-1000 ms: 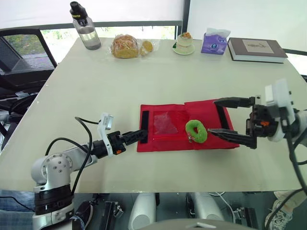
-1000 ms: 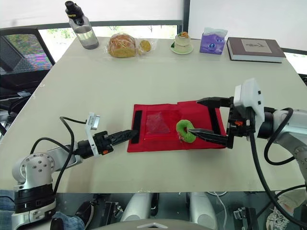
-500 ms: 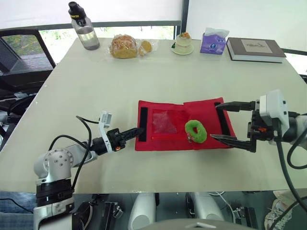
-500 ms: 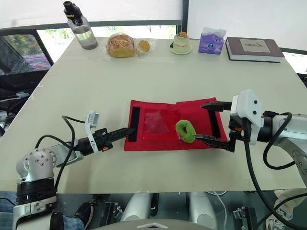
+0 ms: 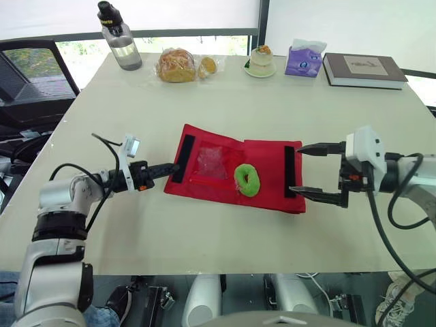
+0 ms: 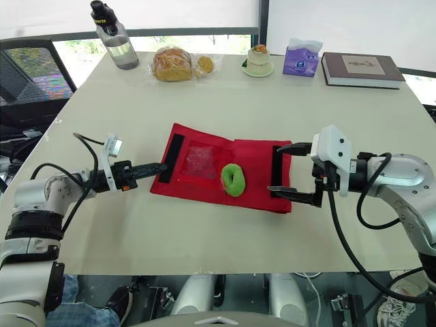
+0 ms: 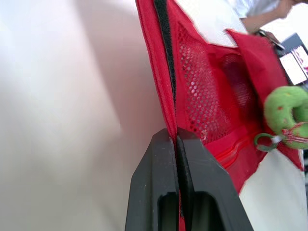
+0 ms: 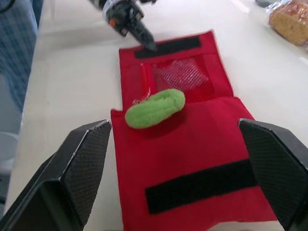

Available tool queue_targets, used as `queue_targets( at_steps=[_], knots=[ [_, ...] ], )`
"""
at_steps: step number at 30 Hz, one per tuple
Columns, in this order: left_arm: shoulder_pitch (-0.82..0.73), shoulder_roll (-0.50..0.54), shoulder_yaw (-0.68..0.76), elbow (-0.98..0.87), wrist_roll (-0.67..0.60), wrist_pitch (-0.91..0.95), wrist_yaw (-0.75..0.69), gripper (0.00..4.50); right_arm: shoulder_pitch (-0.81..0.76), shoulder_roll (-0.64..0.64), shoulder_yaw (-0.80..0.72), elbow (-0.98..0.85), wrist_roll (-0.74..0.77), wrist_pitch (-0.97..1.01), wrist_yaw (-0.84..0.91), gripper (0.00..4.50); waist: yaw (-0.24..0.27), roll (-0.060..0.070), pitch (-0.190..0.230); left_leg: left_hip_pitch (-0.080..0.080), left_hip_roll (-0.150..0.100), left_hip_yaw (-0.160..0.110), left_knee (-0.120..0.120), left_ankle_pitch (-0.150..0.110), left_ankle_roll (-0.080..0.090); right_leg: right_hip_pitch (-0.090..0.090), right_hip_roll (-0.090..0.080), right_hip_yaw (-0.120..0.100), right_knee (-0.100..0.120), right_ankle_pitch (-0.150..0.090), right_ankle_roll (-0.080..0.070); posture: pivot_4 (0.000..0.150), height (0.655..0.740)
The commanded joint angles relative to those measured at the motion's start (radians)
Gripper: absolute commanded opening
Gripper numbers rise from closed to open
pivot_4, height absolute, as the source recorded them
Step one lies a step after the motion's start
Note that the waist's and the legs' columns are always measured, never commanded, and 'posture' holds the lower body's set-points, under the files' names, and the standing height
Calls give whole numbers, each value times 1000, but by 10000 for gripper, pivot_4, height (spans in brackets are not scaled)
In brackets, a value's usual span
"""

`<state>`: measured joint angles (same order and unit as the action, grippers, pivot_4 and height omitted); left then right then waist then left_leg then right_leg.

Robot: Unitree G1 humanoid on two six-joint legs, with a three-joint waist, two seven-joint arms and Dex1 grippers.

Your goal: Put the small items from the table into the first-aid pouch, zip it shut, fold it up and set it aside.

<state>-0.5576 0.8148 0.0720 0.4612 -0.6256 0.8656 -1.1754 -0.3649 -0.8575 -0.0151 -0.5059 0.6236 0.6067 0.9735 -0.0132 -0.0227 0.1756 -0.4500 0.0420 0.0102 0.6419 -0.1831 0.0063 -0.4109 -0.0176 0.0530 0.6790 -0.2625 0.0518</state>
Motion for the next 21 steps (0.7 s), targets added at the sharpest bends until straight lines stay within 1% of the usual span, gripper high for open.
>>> queue_targets(
  at_steps=[1, 3, 4, 5, 6, 7, 9, 10, 11, 15, 18, 21],
  knots=[
    [-130, 25, -57, 0, 41, 6, -90, 0, -132, 78, 117, 84, -69, -3, -19, 39278, -1, 0, 0, 0, 0, 0, 0, 0, 0, 0, 1, 0, 1, 0, 0, 1500, 7400],
    [-174, 29, -75, -7, 46, 23, -113, 0, -179, 111, 168, 135, -122, -15, -28, 33169, -2, -1, 1, 0, 1, -1, 1, 0, 0, -1, 2, -1, 2, 0, 0, 1500, 7400],
    [-188, 30, -81, -10, 49, 30, -125, 0, -192, 127, 185, 154, -138, -18, -30, 27764, 1, -1, 1, 0, 1, -1, 2, 0, 0, -1, 3, -1, 1, 0, 0, 1500, 7400],
    [-201, 30, -88, -17, 50, 35, -136, 0, -205, 146, 203, 177, -158, -22, -38, 24660, 1, -1, 1, -1, 1, -2, 2, 0, 0, 0, 2, -1, 1, 0, 0, 1500, 7400],
    [-211, 29, -92, -26, 51, 41, -145, 0, -215, 164, 222, 200, -182, -33, -45, 19788, 0, -1, 1, -1, 0, -1, 1, 0, 0, 0, 2, -1, 1, 0, 0, 1500, 7400],
    [-218, 29, -95, -32, 53, 45, -152, 0, -222, 176, 235, 216, -199, -41, -48, 18748, -1, -1, 1, -1, 0, 0, 1, 0, 0, 0, 1, 0, 0, 0, 0, 1500, 7400],
    [-229, 29, -97, -61, 49, 58, -169, 0, -225, 202, 278, 272, -265, -85, -51, 8061, -2, -1, 1, -2, 0, 0, 1, 0, 0, -1, 1, 0, 0, 0, 0, 1500, 7400],
    [-231, 30, -97, -68, 48, 61, -173, 0, -225, 211, 287, 288, -285, -99, -49, 1819, -2, -1, 1, -3, 0, -1, 1, 0, 0, -1, 1, -1, 0, 0, 0, 1500, 7400],
    [-231, 32, -97, -78, 46, 64, -178, 0, -224, 210, 309, 308, -320, -118, -47, 595, -1, -1, 1, -3, 0, -1, 1, 0, 0, -1, 1, -1, 1, 0, 0, 1500, 7400],
    [-250, 40, -88, -170, 2, 122, -199, 0, -217, 215, 397, 403, -454, -143, -78, 595, 0, -1, 1, -3, 0, -2, 1, 0, 0, -1, 2, -1, 1, 0, 0, 1500, 7400],
    [-272, 18, -77, -208, -21, 153, -192, 0, -226, 215, 440, 447, -535, -164, -83, 595, -1, -1, 1, -2, 0, -2, 3, 0, 0, -1, 2, -1, 2, 1, 0, 1500, 7400],
    [-299, -15, -72, -255, -61, 198, -182, 0, -234, 239, 459, 475, -576, -160, -90, 595, -1, -1, 1, -1, 0, -3, 5, 0, 0, 0, 2, -2, 3, 1, 0, 1500, 7400]
  ],
)
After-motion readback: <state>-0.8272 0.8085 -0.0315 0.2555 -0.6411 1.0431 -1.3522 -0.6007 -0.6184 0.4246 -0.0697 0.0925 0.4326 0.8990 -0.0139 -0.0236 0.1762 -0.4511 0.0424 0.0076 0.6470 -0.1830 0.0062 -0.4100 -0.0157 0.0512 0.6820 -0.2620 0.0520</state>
